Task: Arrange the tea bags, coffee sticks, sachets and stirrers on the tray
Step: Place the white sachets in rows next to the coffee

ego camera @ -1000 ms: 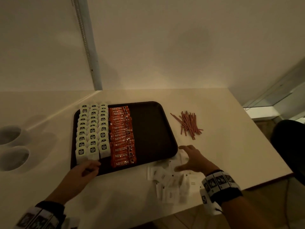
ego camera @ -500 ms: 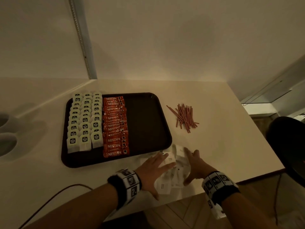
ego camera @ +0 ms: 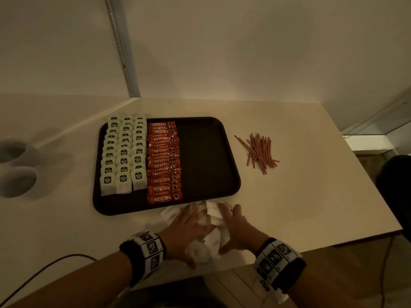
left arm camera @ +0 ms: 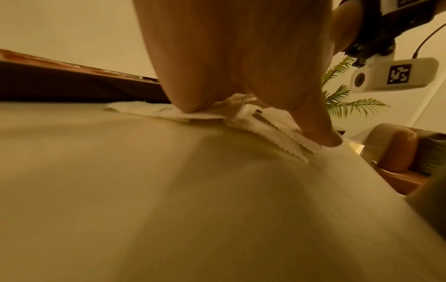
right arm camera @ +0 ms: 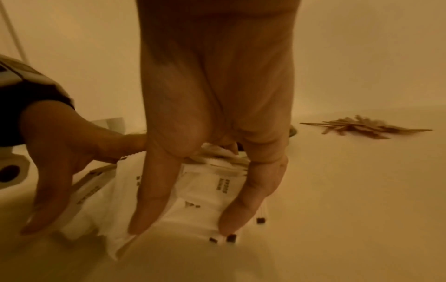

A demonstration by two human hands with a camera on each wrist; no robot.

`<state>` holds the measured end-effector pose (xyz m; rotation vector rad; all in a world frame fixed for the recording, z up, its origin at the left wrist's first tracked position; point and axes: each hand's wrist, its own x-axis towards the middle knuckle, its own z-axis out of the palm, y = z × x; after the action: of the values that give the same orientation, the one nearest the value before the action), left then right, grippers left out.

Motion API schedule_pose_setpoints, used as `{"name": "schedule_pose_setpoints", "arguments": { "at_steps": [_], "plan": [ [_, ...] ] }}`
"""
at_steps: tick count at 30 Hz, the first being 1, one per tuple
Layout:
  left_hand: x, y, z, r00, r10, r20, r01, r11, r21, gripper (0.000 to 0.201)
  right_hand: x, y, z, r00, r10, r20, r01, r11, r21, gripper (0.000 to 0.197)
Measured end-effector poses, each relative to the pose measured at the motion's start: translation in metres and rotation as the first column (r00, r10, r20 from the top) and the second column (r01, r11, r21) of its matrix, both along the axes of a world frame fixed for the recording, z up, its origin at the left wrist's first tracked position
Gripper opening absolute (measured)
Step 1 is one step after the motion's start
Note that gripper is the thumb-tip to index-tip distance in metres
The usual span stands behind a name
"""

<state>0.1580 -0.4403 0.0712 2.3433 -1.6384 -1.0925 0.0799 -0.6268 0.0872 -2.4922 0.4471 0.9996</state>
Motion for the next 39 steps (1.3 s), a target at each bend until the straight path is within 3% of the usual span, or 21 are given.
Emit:
{"name": "schedule_pose_setpoints", "arguments": {
  "at_steps": [9,12,14,15,18,21,26,30,34,39],
  "plan": [
    [0.015,0.072,-0.008,0.993,0.115,-0.012,-0.115,0.993,-0.023,0.097,0.031,0.042,0.001,0.998,0.061,0.023,-0.064,0.990,0.130,0.127],
    [0.019,0.082,-0.003,0.987,0.152,-0.053,-0.156,0.983,-0.093,0.090,0.040,0.031,0.013,0.994,-0.111,-0.002,0.110,0.975,0.195,0.092],
    [0.019,0.087,0.002,0.977,0.201,-0.065,-0.209,0.965,-0.161,0.076,0.043,0.030,0.017,0.976,-0.211,0.046,0.202,0.969,0.143,0.052],
    [0.020,0.090,0.004,0.968,0.240,-0.078,-0.251,0.947,-0.201,0.067,0.044,0.032,0.017,0.973,-0.223,0.058,0.218,0.972,0.086,0.047],
    [0.023,0.103,0.010,0.908,0.372,-0.195,-0.415,0.867,-0.276,0.043,0.043,0.049,0.008,0.968,-0.248,0.043,0.251,0.966,-0.065,0.086],
    [0.030,0.120,0.017,0.813,0.491,-0.312,-0.575,0.759,-0.304,0.032,0.044,0.069,0.006,0.940,-0.324,0.106,0.338,0.929,-0.153,0.099],
    [0.033,0.162,0.018,0.622,0.699,-0.352,-0.781,0.521,-0.344,0.017,0.052,0.084,0.003,0.921,-0.370,0.124,0.386,0.911,-0.148,0.087],
    [0.024,0.197,0.013,0.438,0.790,-0.429,-0.890,0.311,-0.334,0.032,0.055,0.075,0.004,0.905,-0.414,0.100,0.419,0.907,-0.036,0.081],
    [0.014,0.218,0.010,0.345,0.807,-0.478,-0.926,0.209,-0.315,0.042,0.053,0.064,-0.002,0.869,-0.479,0.120,0.477,0.877,0.049,0.078],
    [0.011,0.229,0.009,0.277,0.835,-0.476,-0.949,0.161,-0.271,0.026,0.050,0.054,-0.004,0.847,-0.521,0.108,0.509,0.853,0.116,0.069]
  ]
}}
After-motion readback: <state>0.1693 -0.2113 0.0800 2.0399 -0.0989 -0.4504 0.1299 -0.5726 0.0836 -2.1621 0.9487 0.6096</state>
